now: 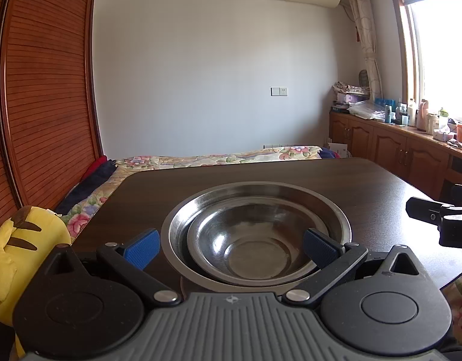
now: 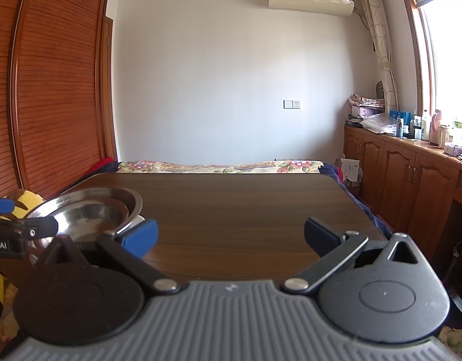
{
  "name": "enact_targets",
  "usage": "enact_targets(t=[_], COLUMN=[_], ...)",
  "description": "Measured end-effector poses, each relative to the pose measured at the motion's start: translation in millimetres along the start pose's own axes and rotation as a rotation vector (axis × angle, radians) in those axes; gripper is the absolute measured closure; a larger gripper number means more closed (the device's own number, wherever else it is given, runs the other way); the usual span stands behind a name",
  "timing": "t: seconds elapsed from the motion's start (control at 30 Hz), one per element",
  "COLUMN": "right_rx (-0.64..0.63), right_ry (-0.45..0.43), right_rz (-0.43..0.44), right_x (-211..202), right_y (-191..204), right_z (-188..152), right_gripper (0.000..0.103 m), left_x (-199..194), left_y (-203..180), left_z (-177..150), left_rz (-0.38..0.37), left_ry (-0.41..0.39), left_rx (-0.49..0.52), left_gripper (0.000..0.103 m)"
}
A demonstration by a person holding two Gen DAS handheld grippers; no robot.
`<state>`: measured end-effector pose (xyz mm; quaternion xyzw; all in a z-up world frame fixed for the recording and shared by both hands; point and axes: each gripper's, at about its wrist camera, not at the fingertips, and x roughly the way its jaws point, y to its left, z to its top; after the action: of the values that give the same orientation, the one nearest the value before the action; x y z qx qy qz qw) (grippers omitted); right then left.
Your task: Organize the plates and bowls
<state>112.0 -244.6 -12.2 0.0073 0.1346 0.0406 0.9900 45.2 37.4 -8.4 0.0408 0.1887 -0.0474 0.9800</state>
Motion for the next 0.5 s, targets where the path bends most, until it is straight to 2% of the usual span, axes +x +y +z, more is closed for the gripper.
enact_targets(t=[0.5], right_rx=[0.000], right_ry=[-0.002], right_rz=[-0.004], right_x=[-1.0], right_y=[-2.6], right_z=[1.0], right_gripper=[0.000], left_x=[-1.5], left_y=[2.6], left_z=[-1.5], left_rz=[0.004], left_ry=[-0.005], left_rx=[0.000], left_gripper=[0.000])
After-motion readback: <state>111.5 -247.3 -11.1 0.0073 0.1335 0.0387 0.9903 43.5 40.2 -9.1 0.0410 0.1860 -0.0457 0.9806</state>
